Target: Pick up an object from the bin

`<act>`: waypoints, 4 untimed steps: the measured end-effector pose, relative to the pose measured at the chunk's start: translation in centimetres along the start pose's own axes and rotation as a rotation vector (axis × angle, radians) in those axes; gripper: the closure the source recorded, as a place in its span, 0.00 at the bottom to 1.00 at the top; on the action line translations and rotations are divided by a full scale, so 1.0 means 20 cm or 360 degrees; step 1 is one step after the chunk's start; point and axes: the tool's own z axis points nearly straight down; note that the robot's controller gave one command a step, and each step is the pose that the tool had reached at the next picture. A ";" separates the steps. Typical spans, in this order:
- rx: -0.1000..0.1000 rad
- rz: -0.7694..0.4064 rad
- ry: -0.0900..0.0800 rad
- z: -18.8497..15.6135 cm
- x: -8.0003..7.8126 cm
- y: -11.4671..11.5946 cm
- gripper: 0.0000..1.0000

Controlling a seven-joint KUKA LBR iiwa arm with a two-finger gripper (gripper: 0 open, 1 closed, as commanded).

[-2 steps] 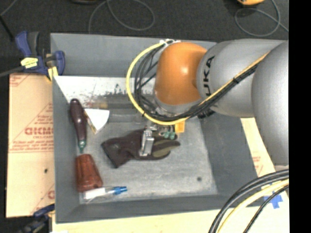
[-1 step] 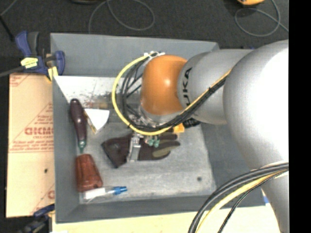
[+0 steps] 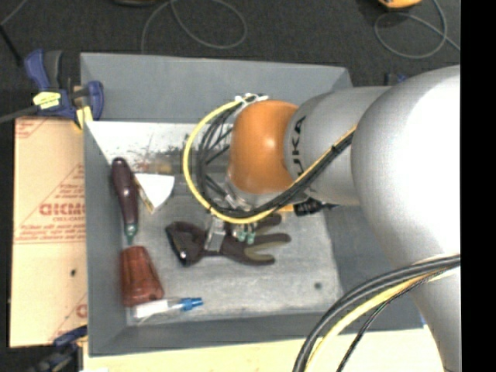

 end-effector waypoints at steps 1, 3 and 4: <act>0.0000 0.0004 0.0000 0.00 0.00 0.00 1.00; -0.0001 0.0005 0.0000 0.00 0.00 0.00 1.00; -0.0001 0.0005 0.0002 -0.01 0.00 0.00 1.00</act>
Offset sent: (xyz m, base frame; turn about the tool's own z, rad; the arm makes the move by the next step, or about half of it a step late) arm 0.0000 0.0000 0.0000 0.0000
